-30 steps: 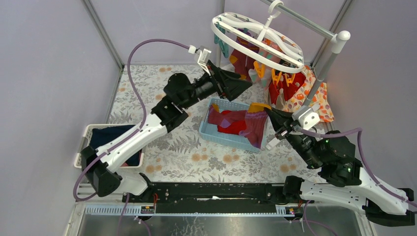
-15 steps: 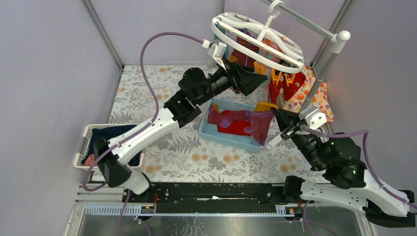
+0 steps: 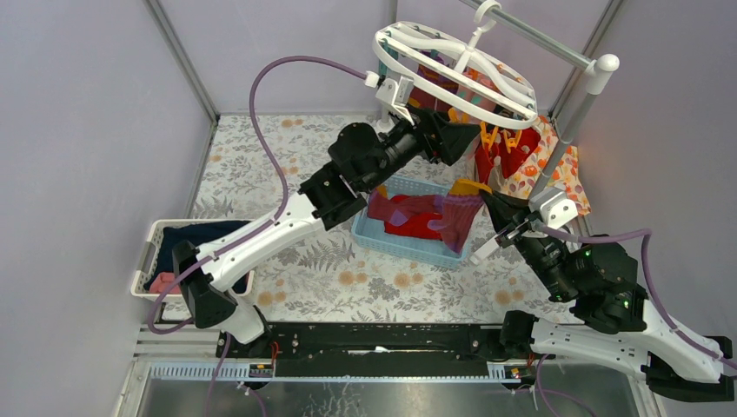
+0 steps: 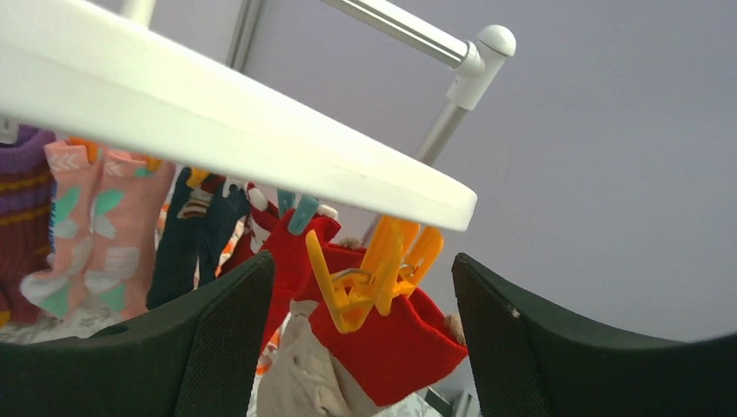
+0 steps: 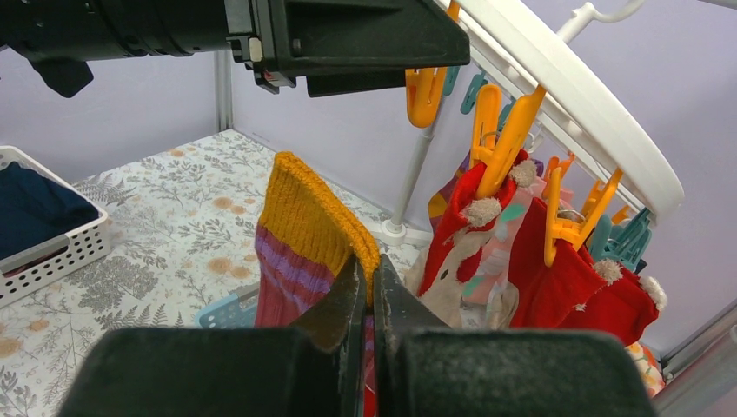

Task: Clip the socks to the hanger
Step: Open the clamp at the hanger.

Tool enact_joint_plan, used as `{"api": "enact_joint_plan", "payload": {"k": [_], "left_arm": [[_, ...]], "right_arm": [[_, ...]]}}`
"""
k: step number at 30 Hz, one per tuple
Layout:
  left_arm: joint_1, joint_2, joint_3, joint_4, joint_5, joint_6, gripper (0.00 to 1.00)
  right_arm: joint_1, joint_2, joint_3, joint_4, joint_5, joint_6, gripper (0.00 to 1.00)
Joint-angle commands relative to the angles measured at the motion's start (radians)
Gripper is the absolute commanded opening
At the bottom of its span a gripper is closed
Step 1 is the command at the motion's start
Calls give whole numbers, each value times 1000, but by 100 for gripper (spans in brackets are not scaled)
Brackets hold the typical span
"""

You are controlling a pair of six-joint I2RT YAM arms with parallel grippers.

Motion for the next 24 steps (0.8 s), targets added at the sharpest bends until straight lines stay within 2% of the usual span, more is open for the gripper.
{"api": "enact_joint_plan", "payload": {"k": [1,10,19,23,24], "left_arm": [[-20,22,53,-29,-122,104,78],[-25,63,102,-40,-161,129,71],[-25,65,115,-39,-152,131,49],[-25,47,102,-32,-144,126,48],[-25,42,98,-31,-143,122,52]], "right_arm": [[5,-11,0,22,10,5,3],[5,-17,-2,20,10,4,3],[5,-18,-7,21,14,0,3],[4,-7,-5,18,17,-4,3],[5,-3,-2,16,17,-4,3]]}}
